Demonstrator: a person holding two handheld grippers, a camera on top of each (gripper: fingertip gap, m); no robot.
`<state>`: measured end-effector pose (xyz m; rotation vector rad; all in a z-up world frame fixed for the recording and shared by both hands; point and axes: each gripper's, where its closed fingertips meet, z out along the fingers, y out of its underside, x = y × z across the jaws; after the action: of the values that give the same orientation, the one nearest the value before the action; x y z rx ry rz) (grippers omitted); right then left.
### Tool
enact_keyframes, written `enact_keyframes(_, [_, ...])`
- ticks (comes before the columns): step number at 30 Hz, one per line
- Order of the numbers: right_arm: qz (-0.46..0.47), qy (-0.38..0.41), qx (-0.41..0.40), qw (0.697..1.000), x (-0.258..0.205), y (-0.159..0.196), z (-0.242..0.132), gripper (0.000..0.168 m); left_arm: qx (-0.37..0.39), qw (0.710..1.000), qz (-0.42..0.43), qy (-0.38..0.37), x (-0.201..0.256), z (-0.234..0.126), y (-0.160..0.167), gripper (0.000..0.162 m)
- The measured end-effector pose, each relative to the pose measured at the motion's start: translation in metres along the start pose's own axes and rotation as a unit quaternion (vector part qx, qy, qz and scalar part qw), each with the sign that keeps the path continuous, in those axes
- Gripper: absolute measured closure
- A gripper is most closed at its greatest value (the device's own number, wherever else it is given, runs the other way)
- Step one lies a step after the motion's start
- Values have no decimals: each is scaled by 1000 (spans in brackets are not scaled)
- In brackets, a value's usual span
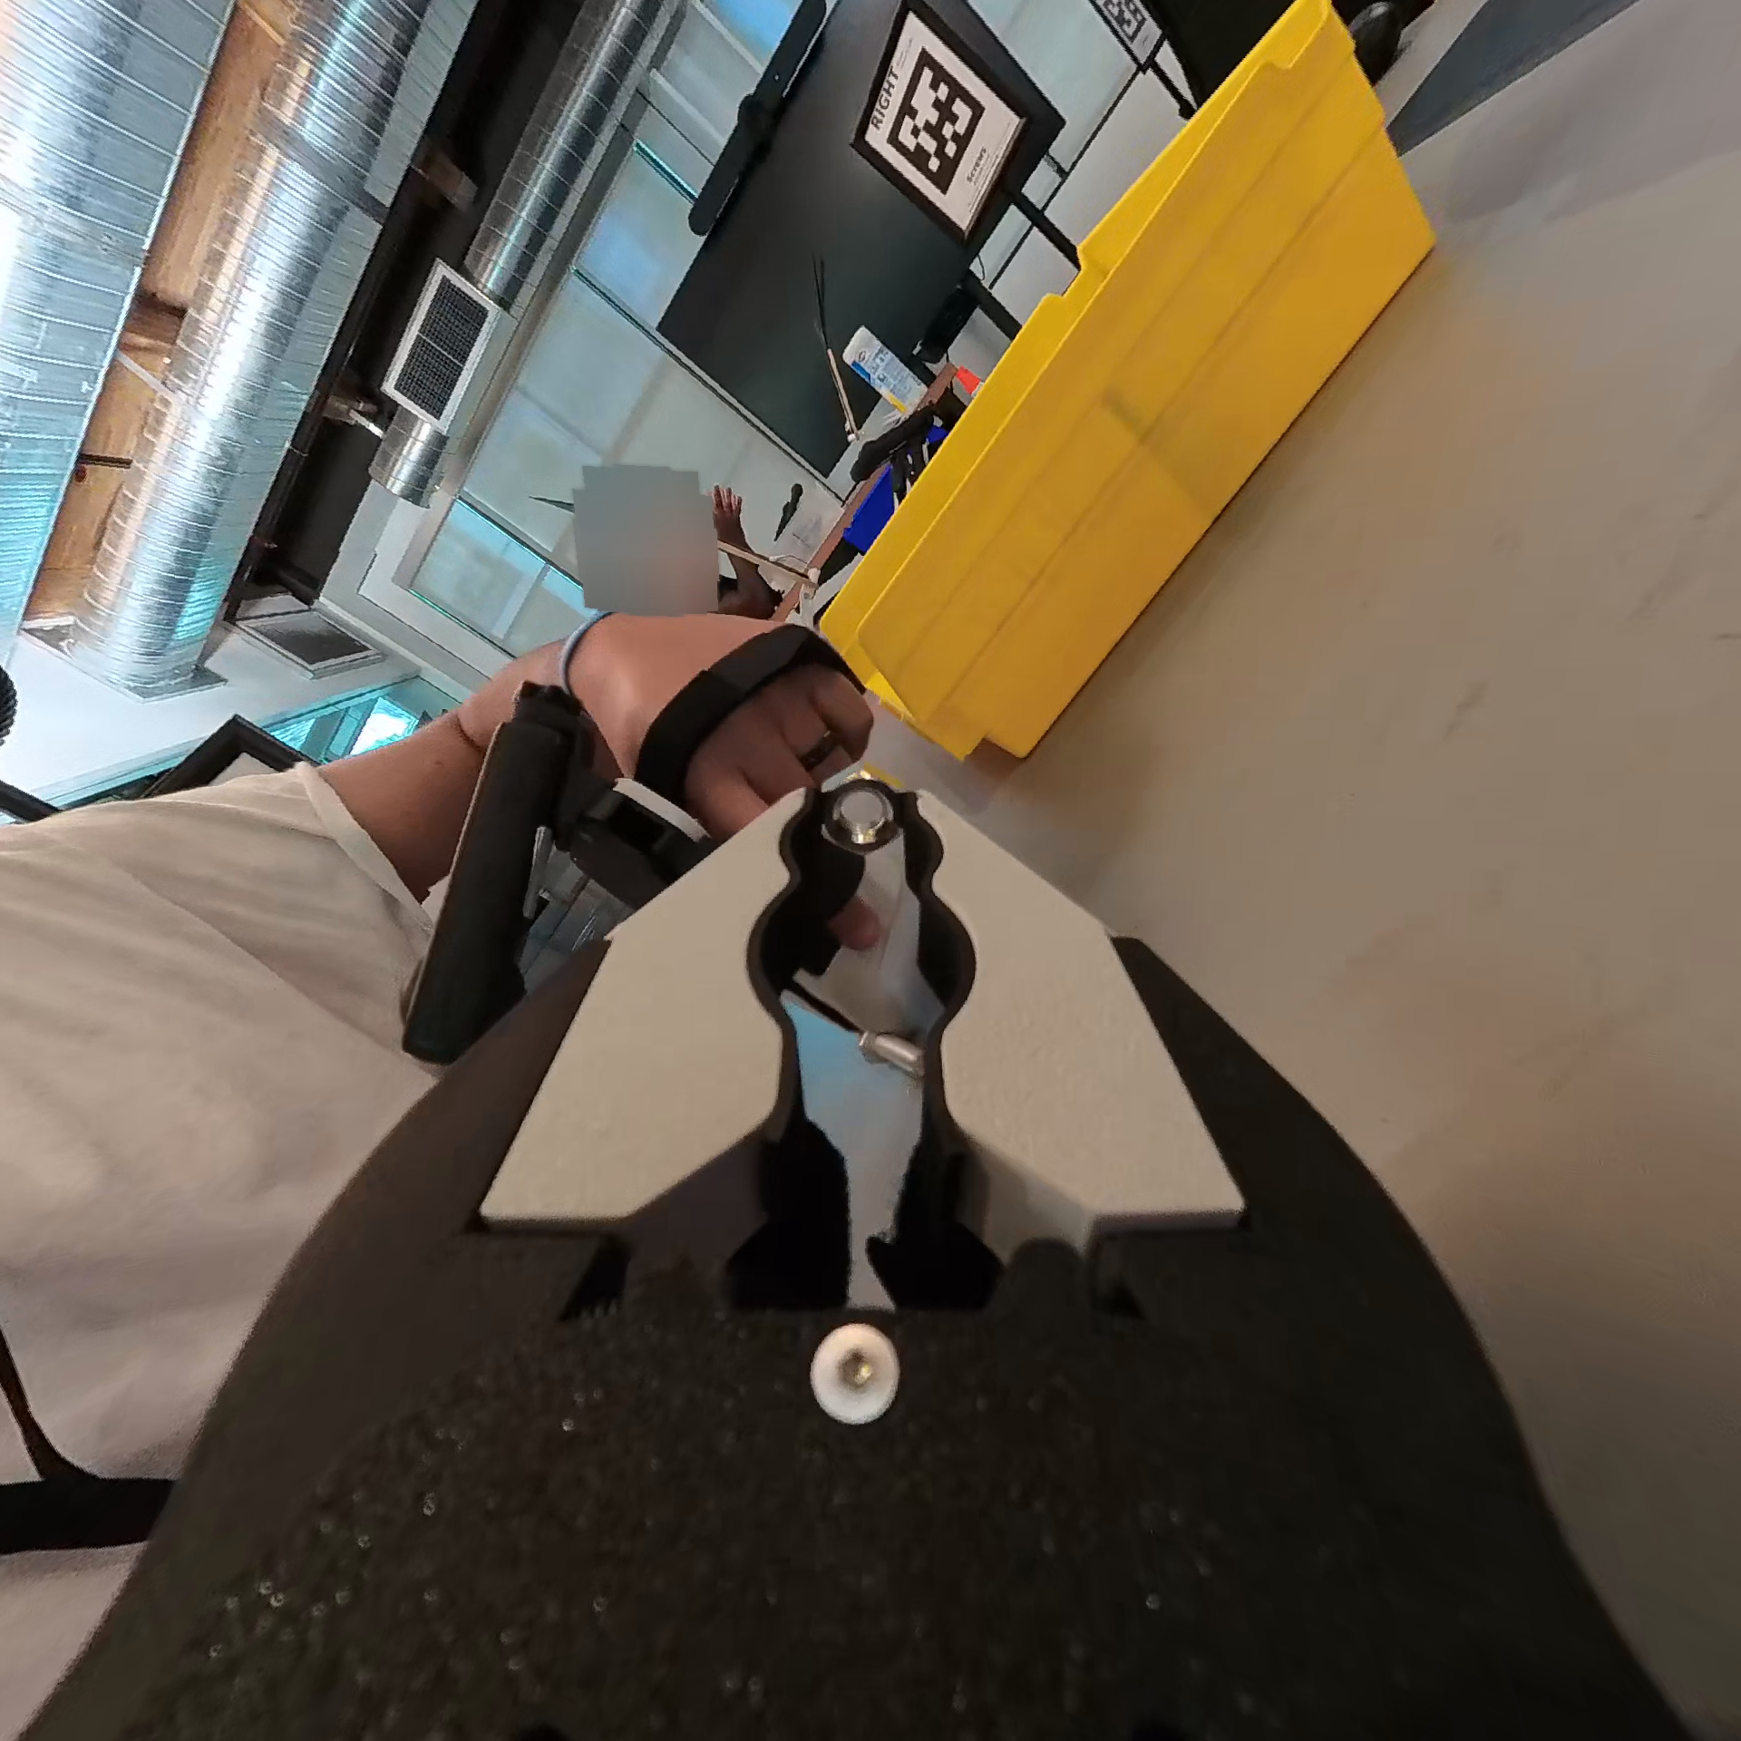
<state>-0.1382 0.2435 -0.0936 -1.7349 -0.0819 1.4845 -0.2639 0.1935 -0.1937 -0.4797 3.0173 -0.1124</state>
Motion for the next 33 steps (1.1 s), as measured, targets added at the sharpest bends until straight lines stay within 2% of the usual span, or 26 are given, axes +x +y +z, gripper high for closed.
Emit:
enact_keyframes(1, [1, -1, 0, 1000, 0, 0, 0, 152, -10, 1000, -15, -16, -1, -1, 3, 151])
enact_keyframes(3, [4, -6, 2, 1000, -2, 0, 0, 152, -10, 996, -77, -41, 0, -5, 6, 125])
enact_keyframes(6, [12, -14, 3, 1000, -5, 1, -1, 152, 50, 967, -226, -102, -1, -16, 2, 109])
enact_keyframes(7, [15, -17, 3, 1000, -5, 1, -1, 152, 77, 948, -286, -120, 0, -19, 0, 111])
enact_keyframes(9, [20, -22, 2, 1000, -6, 2, 0, 152, 138, 897, -390, -155, 3, -23, -7, 103])
enact_keyframes(10, [22, -24, 0, 999, -6, 3, 1, 152, 168, 870, -429, -174, 4, -25, -10, 108])
enact_keyframes(12, [25, -28, -5, 999, -7, 5, 3, 152, 214, 818, -489, -214, 3, -26, -12, 112])
enact_keyframes(14, [26, -32, -8, 999, -8, 6, 5, 152, 225, 791, -522, -228, 3, -23, -13, 114])
enact_keyframes(16, [25, -34, -12, 999, -9, 6, 8, 152, 197, 787, -536, -235, 1, -15, -10, 121])
enact_keyframes(19, [20, -33, -16, 999, -10, 8, 9, 152, 154, 801, -526, -240, -4, -8, -8, 123])
enact_keyframes(24, [9, -31, -10, 999, -12, 5, 6, 152, 165, 813, -517, -212, -9, -3, -11, 130])
enact_keyframes(33, [13, -35, -6, 999, -12, 4, 3, 152, 185, 795, -539, -209, -6, -1, -9, 132])
